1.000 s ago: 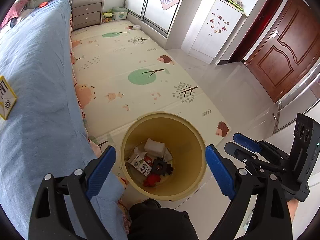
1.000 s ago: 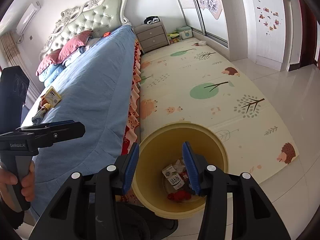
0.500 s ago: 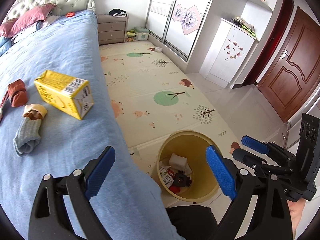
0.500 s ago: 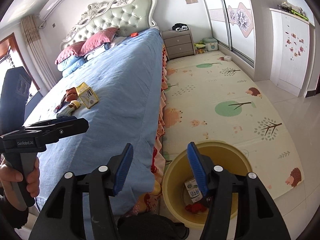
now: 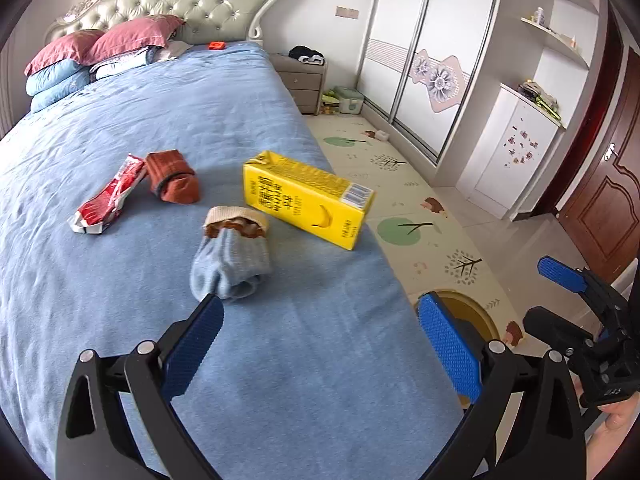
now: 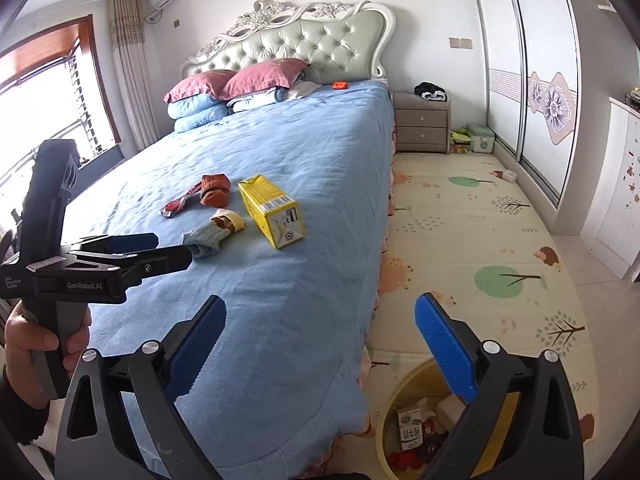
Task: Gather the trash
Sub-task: 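Move both tools back to the yellow box and grey sock on the bed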
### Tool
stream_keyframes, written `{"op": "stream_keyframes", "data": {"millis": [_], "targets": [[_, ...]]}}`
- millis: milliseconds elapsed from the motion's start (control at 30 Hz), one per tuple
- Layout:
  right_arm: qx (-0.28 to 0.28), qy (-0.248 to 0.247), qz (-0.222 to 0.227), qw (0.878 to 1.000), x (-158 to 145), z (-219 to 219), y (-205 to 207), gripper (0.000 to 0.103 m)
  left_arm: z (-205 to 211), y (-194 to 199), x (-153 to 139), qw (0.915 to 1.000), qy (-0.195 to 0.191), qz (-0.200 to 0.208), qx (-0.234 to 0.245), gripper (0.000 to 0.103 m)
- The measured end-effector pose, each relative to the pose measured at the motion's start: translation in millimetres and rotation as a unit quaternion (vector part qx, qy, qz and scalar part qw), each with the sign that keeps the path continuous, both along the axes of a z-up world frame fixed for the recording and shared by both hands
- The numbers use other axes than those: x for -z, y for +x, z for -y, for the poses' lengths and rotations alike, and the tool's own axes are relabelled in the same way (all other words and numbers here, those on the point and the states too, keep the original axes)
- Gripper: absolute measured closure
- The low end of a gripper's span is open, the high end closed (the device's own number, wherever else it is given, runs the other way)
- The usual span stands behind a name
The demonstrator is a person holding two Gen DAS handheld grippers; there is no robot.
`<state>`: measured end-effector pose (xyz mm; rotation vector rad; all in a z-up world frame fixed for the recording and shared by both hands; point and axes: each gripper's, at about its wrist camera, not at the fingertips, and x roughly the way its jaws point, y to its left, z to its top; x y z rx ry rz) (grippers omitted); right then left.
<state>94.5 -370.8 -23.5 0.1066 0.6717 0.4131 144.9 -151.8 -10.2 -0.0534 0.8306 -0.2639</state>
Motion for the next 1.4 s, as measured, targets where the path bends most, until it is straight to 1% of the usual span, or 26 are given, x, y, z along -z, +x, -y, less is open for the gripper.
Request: {"op": "stream_keyframes", "data": {"millis": [133,300,500,700,800,933,1067,1200,1267,1333,1400], "targets": [[-0.008,0.01,0.031,0.999,-8,-15,3,0.009,-30,1,1,0.9998,-0.001,-0.001,-0.022,0.005],[-0.006,-0.025,0.053,0.998,-8,-38,6,0.008,-50,5,5,0.9992,-0.002,-0.004,-0.039,0.005],[-0.009,-0.059,0.066,0.996,-2,-55,10,0.008,-51,8,11,0.9992,0.004,-0.005,-0.039,0.005],[-0.016,-0.052,0.091,0.994,7,-56,10,0.008,-44,14,17,0.9991,0.015,-0.01,-0.039,0.005],[-0.031,-0.046,0.091,0.994,10,-56,12,0.008,-41,19,20,0.9991,0.015,-0.011,-0.039,0.005],[-0.049,-0.052,0.076,0.995,16,-57,21,0.008,-32,29,26,0.9991,0.022,-0.014,-0.034,0.005],[-0.051,-0.04,0.054,0.996,21,-51,34,0.008,-25,43,29,0.9989,0.025,-0.02,-0.034,0.005],[-0.055,-0.028,0.043,0.997,26,-45,44,0.008,-21,59,34,0.9985,0.03,-0.026,-0.037,0.005],[-0.059,-0.024,0.044,0.997,27,-43,47,0.008,-22,68,39,0.9979,0.033,-0.031,-0.046,0.005],[-0.062,-0.024,0.047,0.997,28,-42,49,0.008,-23,75,44,0.9976,0.026,-0.043,-0.048,0.005],[-0.065,-0.025,0.051,0.996,30,-42,51,0.008,-22,80,47,0.9972,0.026,-0.047,-0.053,0.008]]}}
